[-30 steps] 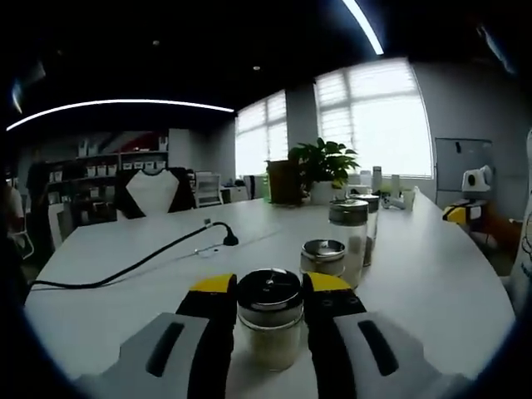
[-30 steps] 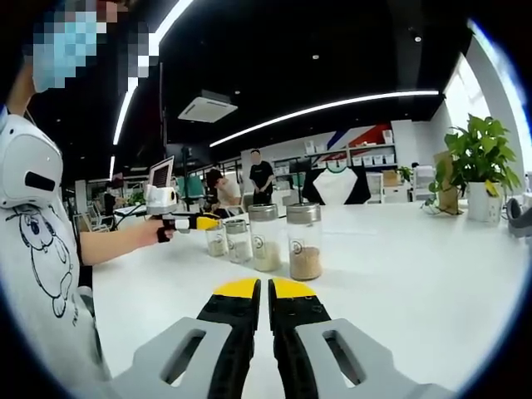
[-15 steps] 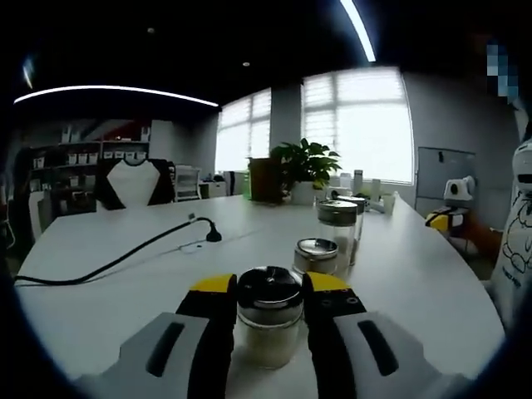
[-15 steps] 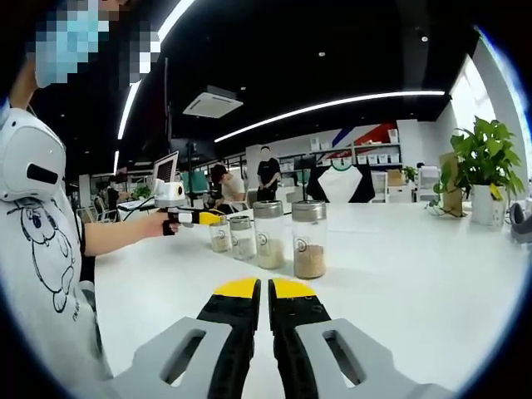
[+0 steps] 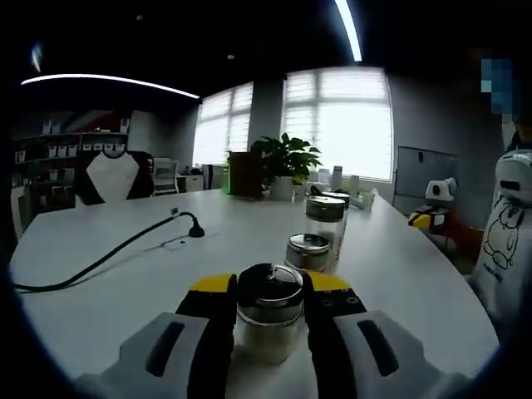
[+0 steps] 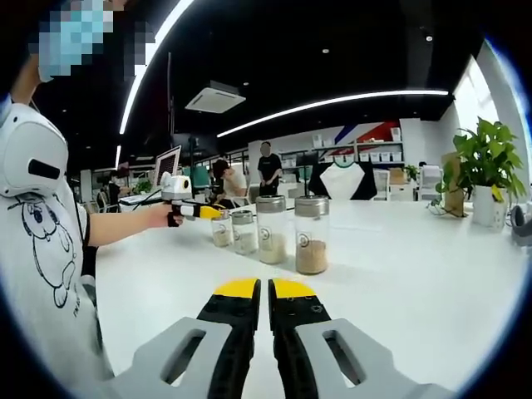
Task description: Rotate the seasoning bottle until the label or dispensing opening points toward the visible target arrow and the bottle remains upright within the marked orientation range
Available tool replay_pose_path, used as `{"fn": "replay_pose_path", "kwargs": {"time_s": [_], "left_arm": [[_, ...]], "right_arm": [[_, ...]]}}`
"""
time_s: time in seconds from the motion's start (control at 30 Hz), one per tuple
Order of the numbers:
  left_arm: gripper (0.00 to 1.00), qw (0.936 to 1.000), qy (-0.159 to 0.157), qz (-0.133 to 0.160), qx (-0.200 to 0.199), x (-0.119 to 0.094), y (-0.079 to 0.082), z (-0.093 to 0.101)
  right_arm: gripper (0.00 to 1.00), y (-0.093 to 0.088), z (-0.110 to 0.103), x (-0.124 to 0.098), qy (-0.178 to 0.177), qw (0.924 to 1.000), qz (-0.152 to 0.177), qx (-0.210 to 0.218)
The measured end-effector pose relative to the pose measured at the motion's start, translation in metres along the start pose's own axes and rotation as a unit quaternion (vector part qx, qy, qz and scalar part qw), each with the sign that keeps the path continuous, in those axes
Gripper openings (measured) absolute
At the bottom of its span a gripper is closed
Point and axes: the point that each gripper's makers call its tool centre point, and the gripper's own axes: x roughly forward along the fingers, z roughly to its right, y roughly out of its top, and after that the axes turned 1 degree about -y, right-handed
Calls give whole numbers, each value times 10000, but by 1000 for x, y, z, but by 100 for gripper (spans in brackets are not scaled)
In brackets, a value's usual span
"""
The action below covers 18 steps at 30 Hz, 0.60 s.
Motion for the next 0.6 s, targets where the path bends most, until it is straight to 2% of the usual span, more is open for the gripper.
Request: {"fn": "replay_pose_path", "kwargs": {"time_s": [0.33, 0.47, 0.6], "left_arm": [[34, 9990, -408, -47, -197, 1, -1, 1], [34, 9988, -431, -75, -229, 2, -2, 3], [34, 9993, -321, -27, -203, 1, -2, 4]], "right_arm": [[1, 0, -1, -2, -4, 10000, -7, -23], [1, 0, -1, -2, -20, 10000, -11, -27], [1, 0, -1, -2, -17, 10000, 2, -27]]}}
